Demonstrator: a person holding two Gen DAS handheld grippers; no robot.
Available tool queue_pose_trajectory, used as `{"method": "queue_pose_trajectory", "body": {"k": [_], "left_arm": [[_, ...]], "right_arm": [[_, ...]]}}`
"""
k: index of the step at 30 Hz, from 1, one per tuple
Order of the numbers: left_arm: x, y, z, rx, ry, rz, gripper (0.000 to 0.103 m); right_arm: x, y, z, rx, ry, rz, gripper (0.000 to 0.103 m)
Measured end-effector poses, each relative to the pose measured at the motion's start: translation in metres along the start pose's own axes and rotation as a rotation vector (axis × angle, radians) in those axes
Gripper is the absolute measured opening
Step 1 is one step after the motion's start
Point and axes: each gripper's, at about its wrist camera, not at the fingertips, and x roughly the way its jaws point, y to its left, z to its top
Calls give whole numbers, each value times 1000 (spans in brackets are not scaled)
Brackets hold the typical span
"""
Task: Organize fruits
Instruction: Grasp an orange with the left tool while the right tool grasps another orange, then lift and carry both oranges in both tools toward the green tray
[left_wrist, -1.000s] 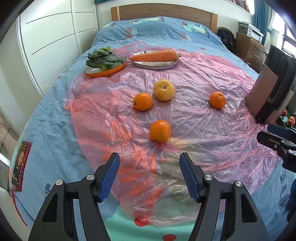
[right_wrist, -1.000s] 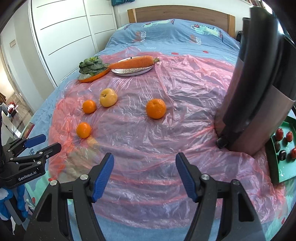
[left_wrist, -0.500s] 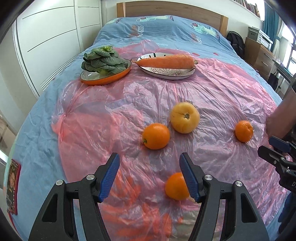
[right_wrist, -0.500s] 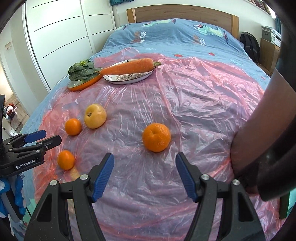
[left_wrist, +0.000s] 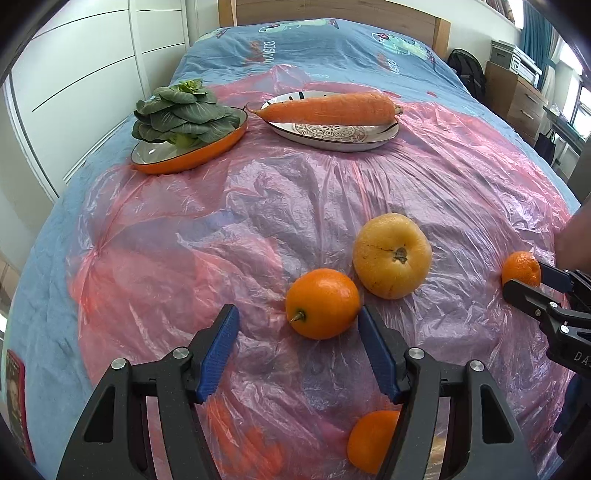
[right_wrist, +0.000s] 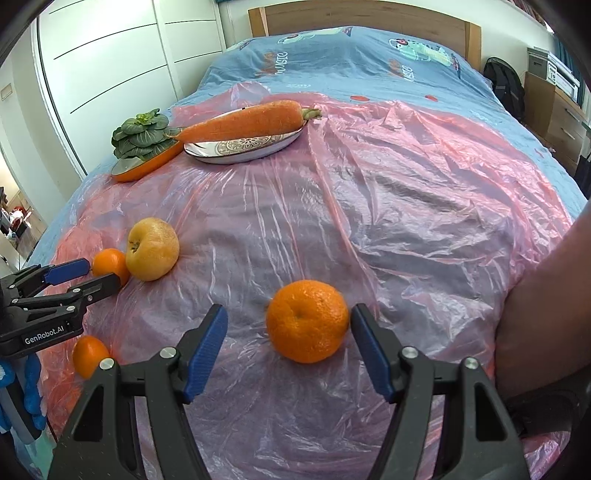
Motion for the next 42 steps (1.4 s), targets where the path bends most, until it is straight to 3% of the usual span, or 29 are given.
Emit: {"method": "queue_pose_trajectory", "body": {"k": [11, 13, 17, 19, 21, 23, 33, 42], "left_arm": [[17, 2, 4, -5, 21, -15, 59], [18, 3, 3, -8, 23, -17, 57], [17, 3, 2, -1, 28, -25, 42], [16, 4, 2, -1, 30, -32, 37], [14, 5, 3, -6, 29, -36, 37], [11, 5, 3, -7, 27, -37, 37], [-16, 7, 7, -1, -9, -33, 36], [-59, 14, 3, -28, -49, -39, 36]], "right_arm": [[15, 0, -2, -1, 14, 1, 102], [16, 0, -2, 1, 17, 1, 102], [18, -3, -2, 14, 18, 12, 100], [18, -6, -2, 27, 20, 19, 91], [18, -11, -1, 43, 19, 19, 63], [16, -16, 0, 56, 20, 24, 50], [-3, -5, 5, 18, 7, 8, 50], [-52, 16, 7, -18, -42, 24, 50]]}}
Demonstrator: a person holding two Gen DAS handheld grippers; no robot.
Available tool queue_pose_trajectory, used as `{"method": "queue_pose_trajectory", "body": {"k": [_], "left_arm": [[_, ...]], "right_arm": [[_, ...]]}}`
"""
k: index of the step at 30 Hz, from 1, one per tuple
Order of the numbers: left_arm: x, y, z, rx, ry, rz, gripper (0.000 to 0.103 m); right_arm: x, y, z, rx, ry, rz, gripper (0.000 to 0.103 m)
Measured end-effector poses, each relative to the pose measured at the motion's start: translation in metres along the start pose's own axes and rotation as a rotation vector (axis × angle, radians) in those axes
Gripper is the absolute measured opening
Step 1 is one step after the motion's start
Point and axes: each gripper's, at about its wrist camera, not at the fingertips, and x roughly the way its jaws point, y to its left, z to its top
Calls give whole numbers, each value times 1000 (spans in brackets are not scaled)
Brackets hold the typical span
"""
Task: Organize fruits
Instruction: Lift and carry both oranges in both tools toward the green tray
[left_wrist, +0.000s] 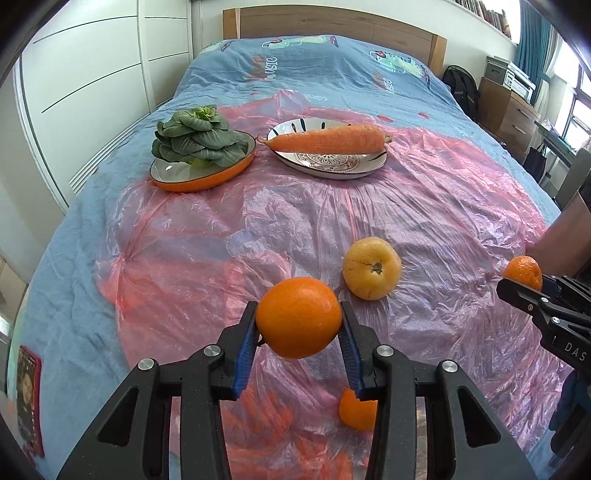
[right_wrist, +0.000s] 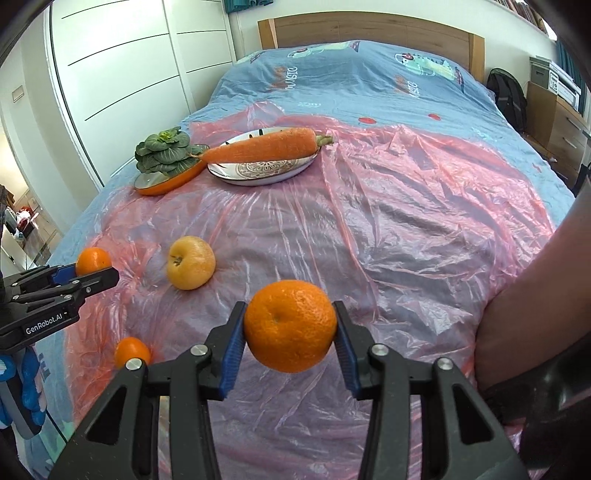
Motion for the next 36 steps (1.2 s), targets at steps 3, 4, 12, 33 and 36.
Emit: {"method": "queue_pose_trajectory", "body": {"k": [3, 4, 12, 33, 36], "left_arm": [[-16, 0, -3, -9, -13, -4, 36], [-22, 0, -4, -12, -17, -7, 36], [-69, -9, -23, -14, -49, -30, 36], [-163, -67, -80, 58, -101, -103, 36], [-172, -84, -85, 86, -107, -117, 36]], "right_arm": [[-19, 5, -4, -4, -11, 4, 50], [-26, 7, -6, -6, -14, 4, 50], [-77, 16, -29, 5, -32, 7, 50], [-195, -6, -100, 54, -106, -69, 50], [-210, -15, -109, 65, -119, -83, 50]]}}
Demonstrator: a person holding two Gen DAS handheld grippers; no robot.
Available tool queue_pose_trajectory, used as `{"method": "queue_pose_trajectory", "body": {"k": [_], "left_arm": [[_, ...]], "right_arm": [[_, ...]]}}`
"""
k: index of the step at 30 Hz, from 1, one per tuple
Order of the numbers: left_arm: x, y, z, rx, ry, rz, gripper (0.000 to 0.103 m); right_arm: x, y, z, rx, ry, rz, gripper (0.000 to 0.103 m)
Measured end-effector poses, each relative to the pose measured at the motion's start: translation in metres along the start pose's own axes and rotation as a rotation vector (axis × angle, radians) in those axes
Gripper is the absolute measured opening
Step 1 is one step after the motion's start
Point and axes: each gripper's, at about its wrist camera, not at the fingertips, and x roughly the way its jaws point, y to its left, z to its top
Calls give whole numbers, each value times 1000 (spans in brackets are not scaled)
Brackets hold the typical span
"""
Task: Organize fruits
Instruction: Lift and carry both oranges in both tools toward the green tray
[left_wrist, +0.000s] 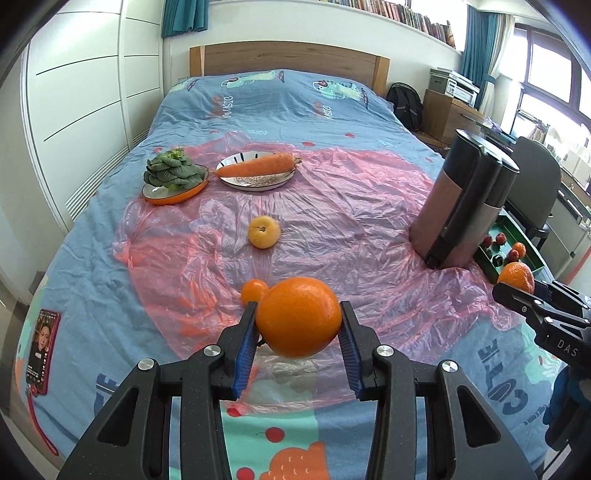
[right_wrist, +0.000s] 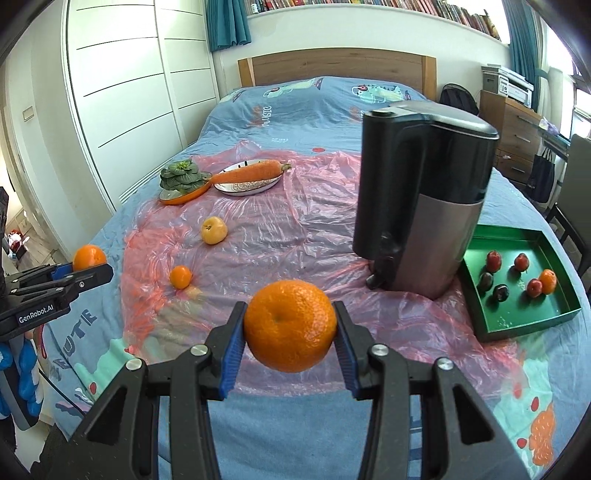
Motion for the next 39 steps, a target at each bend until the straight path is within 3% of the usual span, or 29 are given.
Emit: {"method": "queue_pose_trajectory", "body": {"k": [15, 23, 39], "left_arm": [[-13, -101, -1, 161, 10, -83, 36], [-5, -171, 6, 267, 35, -154, 36], [54, -329, 33, 430, 120, -312, 36]], "right_arm": [[-48, -78, -32, 121, -46, -73, 50], [-59, -138, -41, 204, -69, -120, 50], [-43, -279, -51, 360, -76, -220, 50]]}}
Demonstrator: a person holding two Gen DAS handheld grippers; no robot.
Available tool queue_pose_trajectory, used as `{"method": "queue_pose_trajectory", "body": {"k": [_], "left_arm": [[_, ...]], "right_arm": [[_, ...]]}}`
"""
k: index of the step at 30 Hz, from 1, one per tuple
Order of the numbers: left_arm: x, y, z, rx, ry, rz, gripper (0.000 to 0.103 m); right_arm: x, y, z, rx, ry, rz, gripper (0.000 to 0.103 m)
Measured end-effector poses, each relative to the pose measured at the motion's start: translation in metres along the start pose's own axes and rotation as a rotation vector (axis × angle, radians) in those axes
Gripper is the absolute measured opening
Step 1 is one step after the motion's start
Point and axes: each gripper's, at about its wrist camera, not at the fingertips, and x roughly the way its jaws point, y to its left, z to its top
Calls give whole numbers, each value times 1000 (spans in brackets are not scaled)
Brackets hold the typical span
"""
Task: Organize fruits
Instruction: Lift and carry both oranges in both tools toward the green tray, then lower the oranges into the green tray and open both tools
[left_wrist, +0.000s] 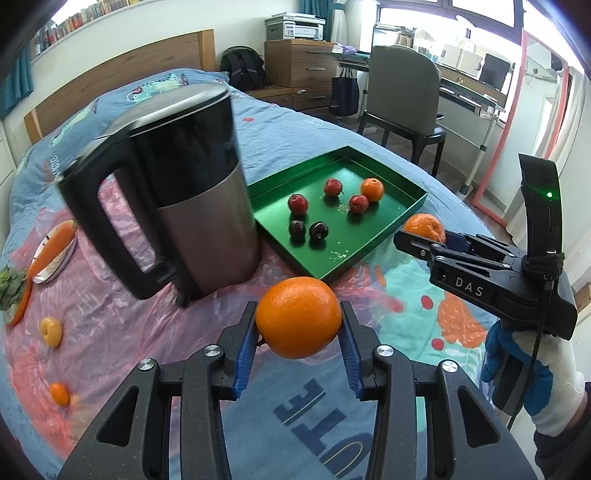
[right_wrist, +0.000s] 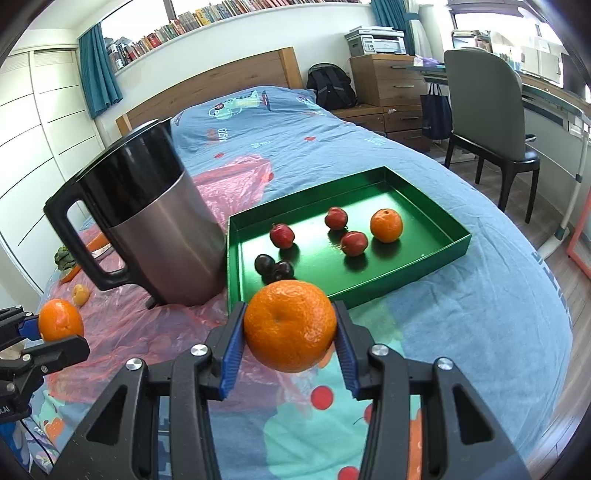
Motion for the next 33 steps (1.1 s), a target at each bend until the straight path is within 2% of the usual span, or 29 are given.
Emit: {"method": "queue_pose_trajectory", "body": {"k": [6, 13, 24, 33], "left_arm": [[49, -19, 41, 29, 17, -21, 36], [104, -16, 75, 39, 42, 2, 36], [171, -1, 98, -33, 100, 27, 36], [207, -5, 101, -41, 139, 29, 36]], "right_arm": [[31, -27, 19, 7, 19, -12, 50], [81, -34, 34, -18, 69, 35, 50], [144, -36, 37, -85, 137, 10, 50], [162, -39, 40, -169, 118, -87, 50]]}}
